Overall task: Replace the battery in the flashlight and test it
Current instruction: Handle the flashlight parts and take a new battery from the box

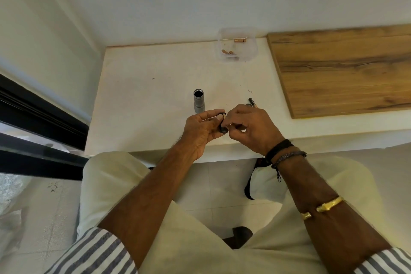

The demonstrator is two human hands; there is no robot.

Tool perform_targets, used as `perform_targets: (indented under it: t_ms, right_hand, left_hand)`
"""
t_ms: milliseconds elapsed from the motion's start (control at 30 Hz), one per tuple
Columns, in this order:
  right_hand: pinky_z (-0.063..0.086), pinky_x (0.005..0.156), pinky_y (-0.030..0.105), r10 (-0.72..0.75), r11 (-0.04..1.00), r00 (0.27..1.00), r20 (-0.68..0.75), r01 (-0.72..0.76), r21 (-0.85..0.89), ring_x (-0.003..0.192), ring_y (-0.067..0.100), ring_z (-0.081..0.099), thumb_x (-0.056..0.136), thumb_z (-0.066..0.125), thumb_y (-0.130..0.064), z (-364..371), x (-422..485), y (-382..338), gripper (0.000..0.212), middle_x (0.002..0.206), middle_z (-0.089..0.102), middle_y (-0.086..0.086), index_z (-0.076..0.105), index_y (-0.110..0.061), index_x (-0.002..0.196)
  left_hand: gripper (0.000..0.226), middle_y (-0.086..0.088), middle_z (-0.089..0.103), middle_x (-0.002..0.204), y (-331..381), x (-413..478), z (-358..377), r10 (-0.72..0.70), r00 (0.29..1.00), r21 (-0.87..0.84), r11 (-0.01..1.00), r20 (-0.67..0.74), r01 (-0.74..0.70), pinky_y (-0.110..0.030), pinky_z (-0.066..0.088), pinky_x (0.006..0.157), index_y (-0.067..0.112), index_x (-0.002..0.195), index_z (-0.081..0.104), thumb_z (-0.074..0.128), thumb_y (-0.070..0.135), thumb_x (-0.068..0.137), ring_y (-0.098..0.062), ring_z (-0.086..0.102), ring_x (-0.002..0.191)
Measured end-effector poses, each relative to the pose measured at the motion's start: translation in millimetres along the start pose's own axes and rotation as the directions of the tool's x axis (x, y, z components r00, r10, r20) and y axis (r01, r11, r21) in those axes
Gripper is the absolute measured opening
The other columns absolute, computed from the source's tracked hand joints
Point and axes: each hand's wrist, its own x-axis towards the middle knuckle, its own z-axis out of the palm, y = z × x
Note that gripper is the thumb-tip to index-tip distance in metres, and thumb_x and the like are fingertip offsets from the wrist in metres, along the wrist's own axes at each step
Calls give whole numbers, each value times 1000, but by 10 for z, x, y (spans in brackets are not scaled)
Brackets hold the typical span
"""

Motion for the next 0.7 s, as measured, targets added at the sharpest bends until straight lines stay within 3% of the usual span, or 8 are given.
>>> perform_targets:
  t_ms: [200,400,467,567,700]
  right_hand:
    - [61,74,27,28,999,995,-99,-25,30,80,18,69,81,74,0,9,-2,13,15,92,75,7,81,-8,91]
    - [58,71,14,181,977,962,-206,-152,149,73,2,65,81,80,-12,18,-6,67,10,85,73,-2,79,-13,90]
    - [57,69,14,299,942,904,-304,-228,247,72,4,69,81,80,-13,4,-3,131,9,83,75,-3,79,-13,90]
    - [60,68,20,517,836,757,-399,-347,425,72,7,73,78,82,-14,-35,22,303,11,81,77,-4,79,-16,88]
    - [64,73,35,674,736,583,-454,-481,476,76,14,75,77,80,-15,-57,23,598,11,81,77,-2,78,-18,88]
  left_hand:
    - [18,-13,76,100,-37,-5,-11,-3,1000,-109,994,-13,2,-37,62,74,7,109,72,63,5,94,-31,74,92]
    - [24,-20,72,106,-53,-22,16,-67,997,-263,962,44,76,-40,60,81,-1,118,65,59,5,96,-32,71,96]
    - [27,-22,70,106,-48,-34,35,-79,995,-307,947,53,91,-40,60,83,-3,119,63,63,5,93,-31,71,95]
    - [23,-25,69,111,-43,-34,48,-96,993,-363,925,64,112,-42,60,85,-1,115,60,60,-5,92,-33,71,97]
    - [22,-28,63,124,-1,-42,54,-81,982,-474,867,170,154,-46,56,94,-5,117,56,48,-7,97,-38,67,111]
